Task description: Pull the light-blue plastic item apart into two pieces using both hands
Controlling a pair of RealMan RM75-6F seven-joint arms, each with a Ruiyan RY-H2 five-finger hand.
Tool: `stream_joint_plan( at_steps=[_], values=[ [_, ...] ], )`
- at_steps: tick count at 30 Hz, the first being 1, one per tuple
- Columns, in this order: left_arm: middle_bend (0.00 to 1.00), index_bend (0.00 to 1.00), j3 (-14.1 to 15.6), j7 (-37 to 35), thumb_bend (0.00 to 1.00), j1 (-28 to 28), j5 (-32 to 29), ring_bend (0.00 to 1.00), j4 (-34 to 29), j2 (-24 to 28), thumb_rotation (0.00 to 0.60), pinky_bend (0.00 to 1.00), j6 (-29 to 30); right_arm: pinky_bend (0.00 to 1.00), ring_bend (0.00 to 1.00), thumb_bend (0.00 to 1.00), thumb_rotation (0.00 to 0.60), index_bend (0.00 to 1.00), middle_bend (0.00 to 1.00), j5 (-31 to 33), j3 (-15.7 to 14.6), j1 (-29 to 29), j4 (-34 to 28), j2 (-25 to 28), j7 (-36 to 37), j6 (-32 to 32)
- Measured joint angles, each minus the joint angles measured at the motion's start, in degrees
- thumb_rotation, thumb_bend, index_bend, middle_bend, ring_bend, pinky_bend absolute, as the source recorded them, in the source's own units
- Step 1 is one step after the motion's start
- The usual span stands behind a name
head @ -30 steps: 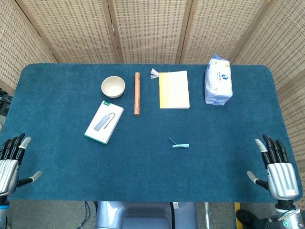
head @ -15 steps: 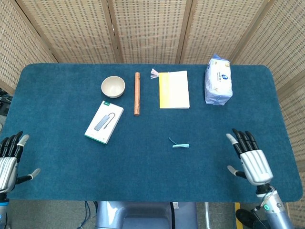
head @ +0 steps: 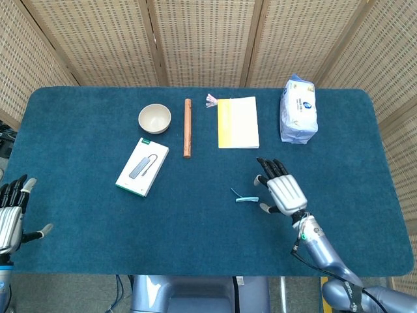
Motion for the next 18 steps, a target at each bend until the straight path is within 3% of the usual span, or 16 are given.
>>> stream_joint_plan(
  at_steps=[6,18],
  values=[
    [0.00,0.00,-0.4,0.0,0.00,-0.5,-1.4,0.00,0.3,0.0,0.600,0.00,-1.1,0.00,0.00,0.31,0.600,0.39,0.00,8.0,0.5,4.1,5.2,-5.7,-5.5,-3.5],
    [0.00,0.00,0.2,1.7,0.00,-0.9,-1.2,0.00,0.5,-0.8,0.600,0.00,-1.2,0.00,0.00,0.36,0.600,0.40,0.00,11.2,-2.1,5.8,9.9,-9.9,-6.6,-3.9]
  ],
)
